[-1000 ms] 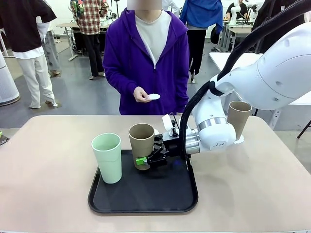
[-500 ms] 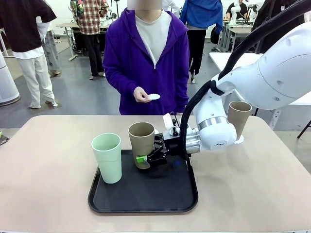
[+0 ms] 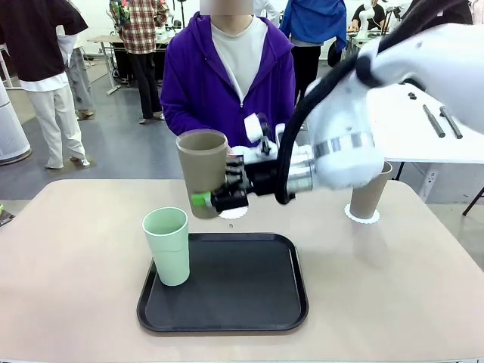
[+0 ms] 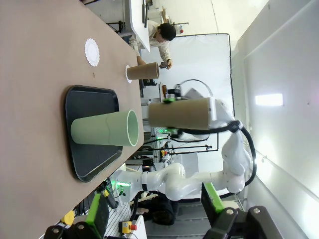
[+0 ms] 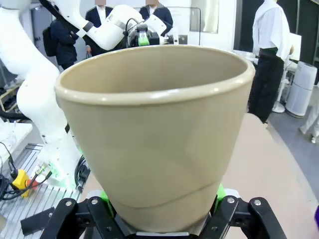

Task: Place coasters on the table and set cups on them.
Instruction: Take one Reusable plastic cup from the Flat Tray and place it on a coaster set by the human.

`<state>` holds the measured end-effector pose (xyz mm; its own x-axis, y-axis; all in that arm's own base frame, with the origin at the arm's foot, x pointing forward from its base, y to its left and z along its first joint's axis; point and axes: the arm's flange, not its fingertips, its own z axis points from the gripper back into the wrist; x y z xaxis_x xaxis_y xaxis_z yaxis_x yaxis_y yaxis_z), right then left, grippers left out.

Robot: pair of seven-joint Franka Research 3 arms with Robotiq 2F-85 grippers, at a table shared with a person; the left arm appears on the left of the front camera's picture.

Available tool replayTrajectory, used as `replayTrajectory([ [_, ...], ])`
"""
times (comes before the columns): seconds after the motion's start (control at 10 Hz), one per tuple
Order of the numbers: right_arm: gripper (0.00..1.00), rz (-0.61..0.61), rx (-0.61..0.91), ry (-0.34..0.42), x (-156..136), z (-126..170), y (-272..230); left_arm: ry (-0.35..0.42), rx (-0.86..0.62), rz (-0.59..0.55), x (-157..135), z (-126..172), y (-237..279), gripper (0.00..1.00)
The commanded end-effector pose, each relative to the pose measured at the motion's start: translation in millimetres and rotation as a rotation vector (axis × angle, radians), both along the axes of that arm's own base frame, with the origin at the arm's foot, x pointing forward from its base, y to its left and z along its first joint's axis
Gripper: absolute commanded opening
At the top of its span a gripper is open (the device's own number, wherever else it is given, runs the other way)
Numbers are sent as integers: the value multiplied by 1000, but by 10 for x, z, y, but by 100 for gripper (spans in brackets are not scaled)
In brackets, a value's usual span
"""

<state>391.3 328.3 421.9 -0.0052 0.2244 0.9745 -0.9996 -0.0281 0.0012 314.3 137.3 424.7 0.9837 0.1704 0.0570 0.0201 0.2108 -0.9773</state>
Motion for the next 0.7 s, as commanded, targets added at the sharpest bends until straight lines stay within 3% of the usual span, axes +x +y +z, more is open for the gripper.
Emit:
replayTrajectory([
  [0.0,21,-34,-82,-1,-20,151,76,-10,-10,6,4,18,-4,100],
  [0.2,21,-59,-73,30,51,105,3,-10,-10,6,4,18,-4,100],
  [0.3,21,-30,-51,-19,-102,309,72,-10,-10,6,4,18,-4,100],
  [0.5,21,-30,-51,-19,-102,309,72,-10,-10,6,4,18,-4,100],
  [0.6,81,-44,-60,-7,-56,248,42,-10,-10,6,4,18,-4,100],
])
